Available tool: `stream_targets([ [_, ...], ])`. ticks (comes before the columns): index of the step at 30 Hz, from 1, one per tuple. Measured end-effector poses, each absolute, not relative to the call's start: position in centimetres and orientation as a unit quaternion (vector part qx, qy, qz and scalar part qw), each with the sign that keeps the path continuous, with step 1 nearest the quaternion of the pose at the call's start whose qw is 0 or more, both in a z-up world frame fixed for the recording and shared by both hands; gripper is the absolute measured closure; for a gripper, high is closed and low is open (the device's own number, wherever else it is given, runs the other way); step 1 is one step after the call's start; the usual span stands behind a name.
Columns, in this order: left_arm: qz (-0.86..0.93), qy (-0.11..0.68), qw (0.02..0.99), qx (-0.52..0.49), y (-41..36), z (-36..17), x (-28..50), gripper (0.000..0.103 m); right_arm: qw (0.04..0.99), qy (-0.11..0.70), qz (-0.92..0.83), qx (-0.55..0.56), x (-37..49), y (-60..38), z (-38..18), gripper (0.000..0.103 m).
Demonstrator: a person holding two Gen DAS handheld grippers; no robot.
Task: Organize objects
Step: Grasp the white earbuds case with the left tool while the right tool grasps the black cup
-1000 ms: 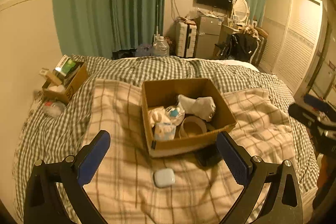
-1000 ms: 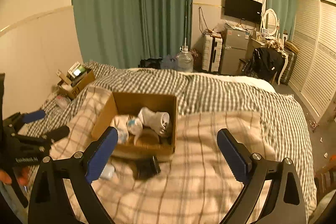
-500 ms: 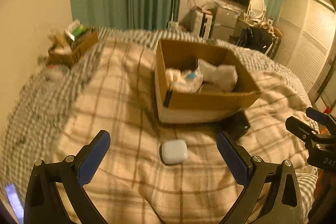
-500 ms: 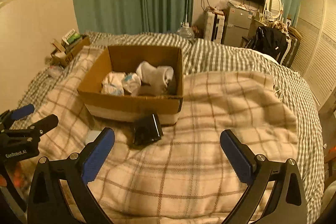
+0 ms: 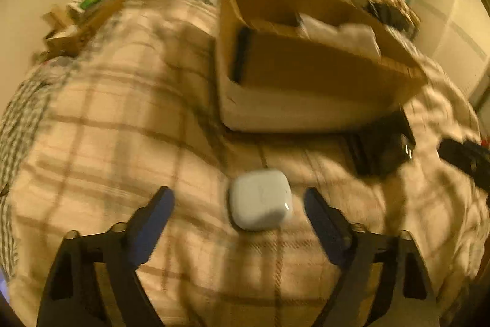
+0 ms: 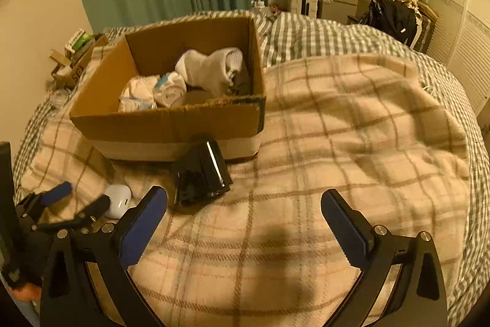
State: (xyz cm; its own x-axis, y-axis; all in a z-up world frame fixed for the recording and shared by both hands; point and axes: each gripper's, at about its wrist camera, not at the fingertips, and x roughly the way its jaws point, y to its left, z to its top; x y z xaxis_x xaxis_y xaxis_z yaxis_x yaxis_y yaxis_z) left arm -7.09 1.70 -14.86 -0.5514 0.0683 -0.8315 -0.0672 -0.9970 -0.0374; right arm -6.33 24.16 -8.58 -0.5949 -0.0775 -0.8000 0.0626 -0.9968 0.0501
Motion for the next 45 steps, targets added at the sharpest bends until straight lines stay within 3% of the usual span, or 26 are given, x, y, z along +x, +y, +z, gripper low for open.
stream_targets([
  [2,0.873,0.006,0.05,-0.486,2.2,-15.8,-7.2,0.033,0.045,-0.005,-0.889,0.455,-6.7,23.6,-9.1,0.002],
  [9,0.863,-0.038,0.081,-0.497,2.0,-17.3,-8.7,0.034,0.062,0.007,-0.891,0.45,-6.9,22.4,-9.2,0.002],
  [10,0.858,-0.042,0.086,-0.505,2.0,-17.8,-8.8,0.047,0.063,0.008,-0.891,0.45,-7.0,22.3,-9.2,0.002],
  [11,0.853,-0.045,0.093,-0.511,2.0,-18.2,-8.8,0.052,0.064,0.009,-0.891,0.45,-7.1,22.2,-9.2,0.002],
  [25,0.884,-0.024,0.06,-0.463,0.4,-13.5,-4.6,0.052,0.085,0.062,-0.88,0.463,-9.5,19.7,-11.1,0.002],
  [32,0.883,-0.038,0.053,-0.464,-0.5,-14.0,-5.5,0.052,0.091,0.101,-0.858,0.495,-11.8,18.0,-14.1,0.003],
  [33,0.882,-0.039,0.054,-0.467,-0.4,-14.1,-6.1,0.052,0.09,0.106,-0.856,0.499,-11.9,17.8,-14.4,0.01],
  [35,0.879,-0.035,0.053,-0.472,-0.4,-14.5,-6.1,0.052,0.09,0.11,-0.853,0.502,-11.8,17.8,-14.7,0.034],
  [45,0.888,-0.027,0.04,-0.457,0.3,-12.7,-4.7,0.052,0.097,0.119,-0.87,0.469,-9.1,17.9,-12.4,0.034],
])
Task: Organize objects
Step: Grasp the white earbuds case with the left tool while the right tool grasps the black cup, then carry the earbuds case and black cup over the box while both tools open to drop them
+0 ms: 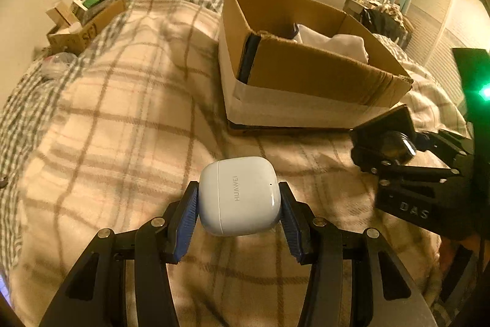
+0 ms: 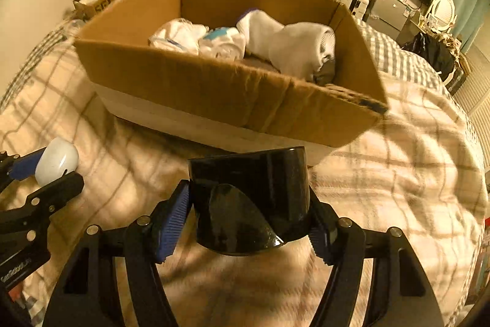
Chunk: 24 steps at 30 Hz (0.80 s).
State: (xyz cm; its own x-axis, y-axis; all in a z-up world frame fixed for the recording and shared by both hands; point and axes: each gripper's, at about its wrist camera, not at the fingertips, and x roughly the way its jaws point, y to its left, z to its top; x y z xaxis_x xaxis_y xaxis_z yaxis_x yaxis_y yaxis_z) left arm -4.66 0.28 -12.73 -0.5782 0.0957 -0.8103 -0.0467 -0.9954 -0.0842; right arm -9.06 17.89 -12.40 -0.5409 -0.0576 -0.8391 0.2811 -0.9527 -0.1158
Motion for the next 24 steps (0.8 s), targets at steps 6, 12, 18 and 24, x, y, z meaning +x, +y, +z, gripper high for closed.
stream_targets([
  [6,0.887,-0.048,0.037,-0.458,0.0,-10.7,-3.6,0.052,0.099,0.102,-0.885,0.444,-7.0,18.2,-9.0,0.034],
  [12,0.897,-0.044,0.052,-0.437,0.5,-6.7,-3.2,0.052,0.104,0.095,-0.903,0.407,-4.1,19.1,-4.3,0.034],
  [18,0.905,-0.032,0.077,-0.418,1.6,-2.4,-4.4,0.052,0.108,0.09,-0.921,0.362,-3.4,19.2,1.0,0.034],
  [24,0.911,-0.023,0.095,-0.4,2.5,1.5,-7.1,0.052,0.114,0.082,-0.93,0.339,-5.0,19.9,4.7,0.034],
])
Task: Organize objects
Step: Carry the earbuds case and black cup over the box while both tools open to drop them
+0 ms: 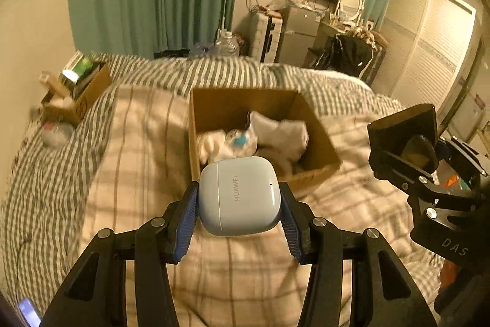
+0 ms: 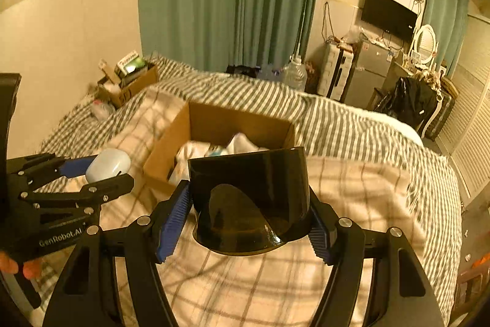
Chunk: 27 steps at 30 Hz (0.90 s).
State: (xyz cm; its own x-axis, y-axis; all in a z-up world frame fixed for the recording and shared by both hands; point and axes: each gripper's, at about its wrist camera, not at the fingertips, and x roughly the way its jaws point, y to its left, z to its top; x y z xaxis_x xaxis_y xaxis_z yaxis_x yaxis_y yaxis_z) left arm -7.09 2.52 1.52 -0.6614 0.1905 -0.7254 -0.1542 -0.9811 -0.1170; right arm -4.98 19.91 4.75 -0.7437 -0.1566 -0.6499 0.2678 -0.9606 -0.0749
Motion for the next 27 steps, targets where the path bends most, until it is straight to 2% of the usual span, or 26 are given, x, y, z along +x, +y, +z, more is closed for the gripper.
stream_targets([
  [6,0.918,-0.009,0.095,-0.384,2.9,3.9,-10.2,0.052,0.121,0.073,-0.938,0.316,-7.7,20.4,8.3,0.034],
  [13,0.921,0.016,0.095,-0.378,4.1,3.2,-13.6,0.052,0.134,0.091,-0.939,0.305,-11.8,19.6,9.6,0.034],
  [19,0.91,0.02,0.1,-0.401,5.2,-0.1,-17.2,0.052,0.146,0.091,-0.932,0.319,-16.0,19.3,6.6,0.034],
  [27,0.894,0.015,0.091,-0.438,5.0,-5.7,-21.0,0.052,0.151,0.062,-0.919,0.36,-21.2,20.0,-0.4,0.034],
])
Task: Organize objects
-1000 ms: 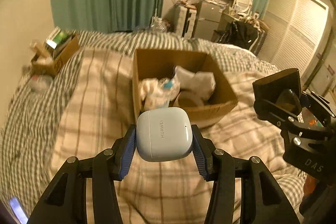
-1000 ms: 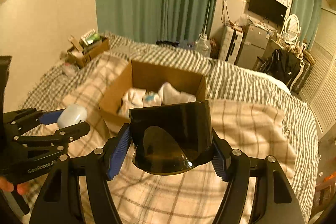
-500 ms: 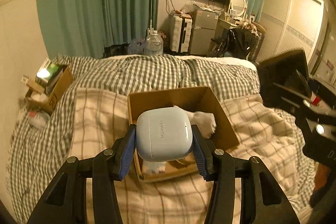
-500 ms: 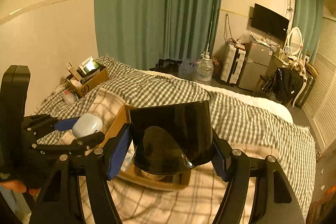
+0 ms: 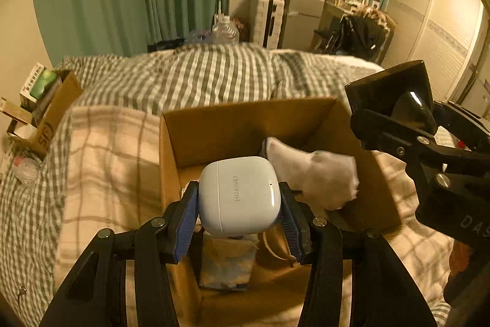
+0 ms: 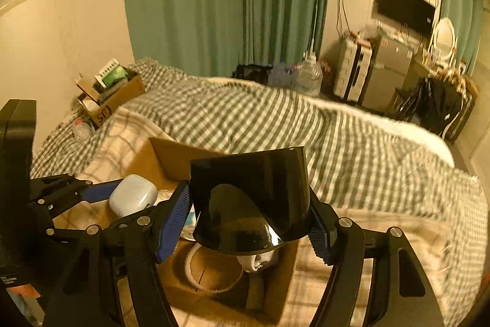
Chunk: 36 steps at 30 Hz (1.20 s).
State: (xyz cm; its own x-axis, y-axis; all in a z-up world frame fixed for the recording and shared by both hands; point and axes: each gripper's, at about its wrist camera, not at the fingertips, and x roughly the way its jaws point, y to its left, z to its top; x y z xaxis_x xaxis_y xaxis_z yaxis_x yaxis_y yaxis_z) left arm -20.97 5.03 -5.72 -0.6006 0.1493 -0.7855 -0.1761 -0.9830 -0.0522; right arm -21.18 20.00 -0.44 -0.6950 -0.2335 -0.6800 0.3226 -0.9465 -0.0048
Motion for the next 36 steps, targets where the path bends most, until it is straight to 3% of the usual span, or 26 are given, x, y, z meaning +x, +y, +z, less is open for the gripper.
stream_targets([
  [6,0.891,0.028,0.089,-0.444,5.4,-8.0,-22.1,0.052,0.154,0.048,-0.911,0.381,-23.3,20.7,-4.2,0.034],
  [12,0.893,0.033,0.096,-0.439,6.3,-8.3,-22.1,0.051,0.158,0.019,-0.914,0.373,-23.8,21.3,-4.5,0.033],
  [14,0.889,0.027,0.106,-0.444,6.4,-8.3,-21.9,0.05,0.158,0.007,-0.919,0.361,-23.5,21.8,-3.8,0.025],
  [15,0.889,0.025,0.11,-0.443,6.5,-8.1,-21.7,0.045,0.155,0.002,-0.922,0.354,-23.2,22.0,-3.2,0.02],
  [18,0.897,0.029,0.107,-0.429,6.8,-6.8,-20.7,0.011,0.142,-0.003,-0.929,0.341,-22.2,22.6,-1.5,0.018],
  [19,0.9,0.03,0.104,-0.422,6.8,-6.1,-20.3,0.007,0.138,-0.003,-0.931,0.339,-21.9,22.7,-1.0,0.016],
  [27,0.92,0.027,0.094,-0.38,6.6,0.9,-15.7,0.0,0.099,-0.012,-0.947,0.305,-16.4,24.4,5.6,0.003],
  [36,0.939,0.049,0.077,-0.331,6.8,8.0,-9.0,0.0,0.079,-0.021,-0.963,0.258,-7.4,26.5,13.3,0.0],
])
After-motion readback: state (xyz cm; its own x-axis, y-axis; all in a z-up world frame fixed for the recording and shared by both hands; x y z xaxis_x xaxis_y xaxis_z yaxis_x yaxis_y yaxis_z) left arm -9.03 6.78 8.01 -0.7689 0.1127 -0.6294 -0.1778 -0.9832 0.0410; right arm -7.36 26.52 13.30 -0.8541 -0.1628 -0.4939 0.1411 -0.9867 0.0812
